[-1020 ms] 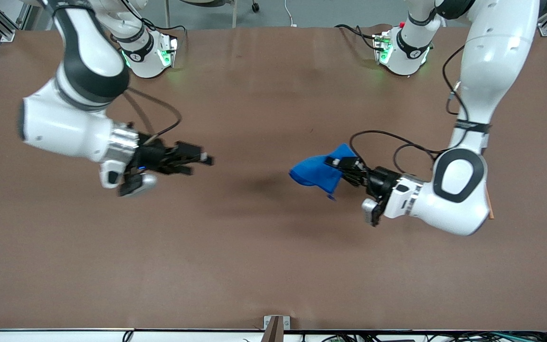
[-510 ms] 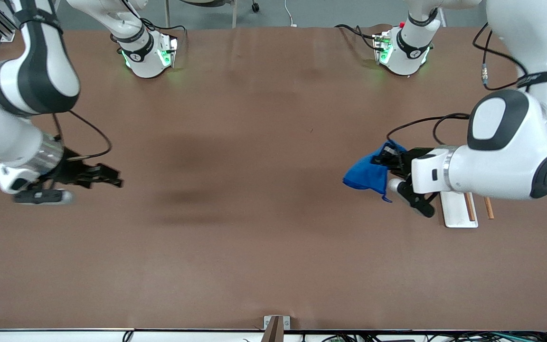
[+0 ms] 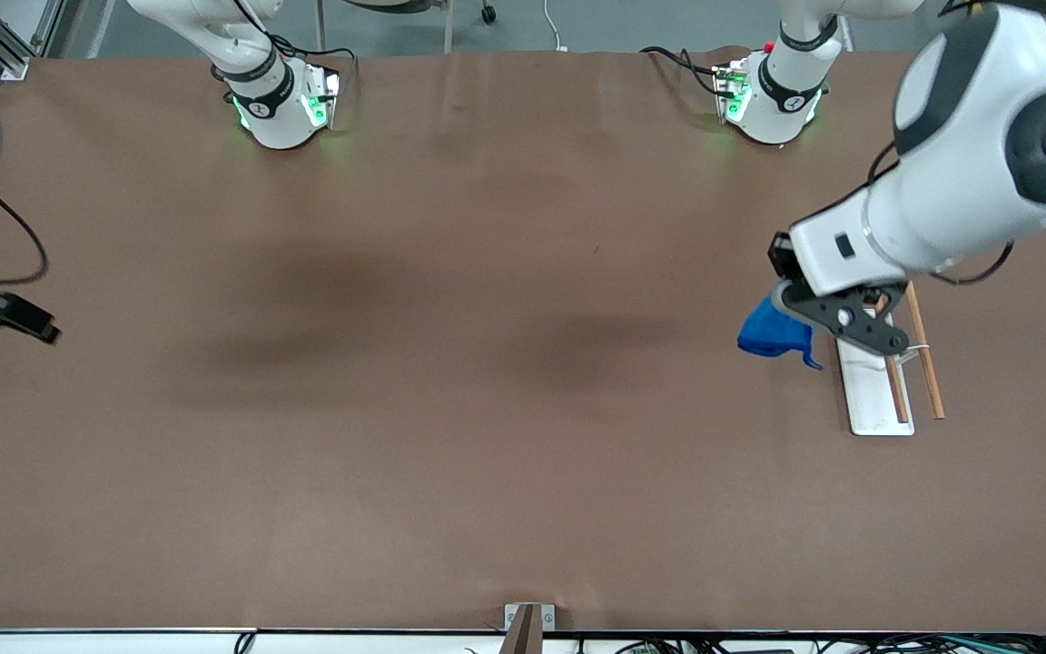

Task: Right arm passes towel to left arm to hang
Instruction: 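Open the right gripper and withdraw while the left gripper carries the towel, then move the towel with the left gripper over the wooden dowels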

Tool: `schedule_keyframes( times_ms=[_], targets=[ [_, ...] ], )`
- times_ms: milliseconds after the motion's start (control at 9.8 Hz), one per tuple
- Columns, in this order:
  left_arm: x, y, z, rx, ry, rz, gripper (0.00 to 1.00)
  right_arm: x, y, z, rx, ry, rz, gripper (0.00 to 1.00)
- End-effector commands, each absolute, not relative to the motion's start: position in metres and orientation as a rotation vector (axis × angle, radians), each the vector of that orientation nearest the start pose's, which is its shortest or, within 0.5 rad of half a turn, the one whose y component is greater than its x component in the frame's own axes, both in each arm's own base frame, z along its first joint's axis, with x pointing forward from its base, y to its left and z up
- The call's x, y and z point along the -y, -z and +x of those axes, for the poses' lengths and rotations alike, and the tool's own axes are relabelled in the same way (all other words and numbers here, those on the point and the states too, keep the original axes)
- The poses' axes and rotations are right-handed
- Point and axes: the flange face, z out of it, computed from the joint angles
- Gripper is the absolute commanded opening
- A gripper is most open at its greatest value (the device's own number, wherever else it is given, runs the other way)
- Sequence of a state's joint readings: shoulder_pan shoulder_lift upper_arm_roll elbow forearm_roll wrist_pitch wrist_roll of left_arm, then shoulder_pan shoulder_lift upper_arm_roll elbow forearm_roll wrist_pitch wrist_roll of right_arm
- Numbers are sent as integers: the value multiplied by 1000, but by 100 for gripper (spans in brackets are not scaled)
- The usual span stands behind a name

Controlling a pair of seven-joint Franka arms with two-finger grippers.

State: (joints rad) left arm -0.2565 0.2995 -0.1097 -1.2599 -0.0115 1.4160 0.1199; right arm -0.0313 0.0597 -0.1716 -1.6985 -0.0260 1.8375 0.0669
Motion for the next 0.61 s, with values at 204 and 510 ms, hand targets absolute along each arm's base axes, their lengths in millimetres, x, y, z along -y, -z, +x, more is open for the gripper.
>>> schedule_keyframes(
  times_ms=[204, 510],
  targets=[
    [245, -560, 580, -777, -260, -2996, 0, 134, -643, 544, -511, 72, -3139, 100],
    [228, -570, 582, -696, -250, -3044, 1, 115, -663, 527, -451, 7, -3139, 100]
  ],
)
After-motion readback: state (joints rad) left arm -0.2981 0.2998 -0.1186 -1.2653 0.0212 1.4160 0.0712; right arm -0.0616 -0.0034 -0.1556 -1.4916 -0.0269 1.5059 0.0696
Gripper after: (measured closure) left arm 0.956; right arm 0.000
